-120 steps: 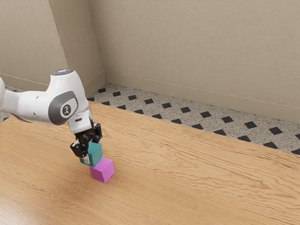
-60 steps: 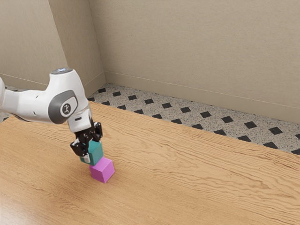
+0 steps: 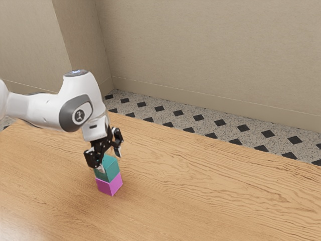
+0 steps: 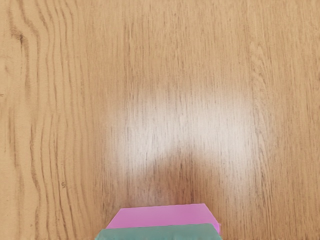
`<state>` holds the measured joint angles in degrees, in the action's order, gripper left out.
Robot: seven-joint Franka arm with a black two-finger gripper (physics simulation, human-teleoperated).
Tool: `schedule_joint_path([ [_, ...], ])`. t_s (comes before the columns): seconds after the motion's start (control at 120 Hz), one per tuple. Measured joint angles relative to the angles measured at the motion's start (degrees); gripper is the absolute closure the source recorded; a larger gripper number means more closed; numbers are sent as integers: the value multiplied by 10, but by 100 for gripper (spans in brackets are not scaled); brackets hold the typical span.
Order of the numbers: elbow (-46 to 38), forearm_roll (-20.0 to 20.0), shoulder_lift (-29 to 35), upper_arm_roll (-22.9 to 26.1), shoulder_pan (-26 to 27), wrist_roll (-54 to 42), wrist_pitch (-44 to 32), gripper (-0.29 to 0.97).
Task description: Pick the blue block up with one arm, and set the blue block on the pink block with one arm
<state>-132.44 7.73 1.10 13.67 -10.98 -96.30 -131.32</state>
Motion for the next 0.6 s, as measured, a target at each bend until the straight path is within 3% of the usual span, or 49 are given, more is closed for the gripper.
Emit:
schedule_joint_path([
  [0.125, 14, 30, 144, -1, 13, 1, 91, 5],
  [0.208, 153, 15, 186, 0, 15, 31, 208, 3],
  [0.342, 308, -48, 143, -22, 21, 153, 340, 2],
  [0.458, 323, -77, 104, -34, 25, 266, 371, 1],
  [0.6, 322, -86, 96, -36, 26, 376, 401, 1],
])
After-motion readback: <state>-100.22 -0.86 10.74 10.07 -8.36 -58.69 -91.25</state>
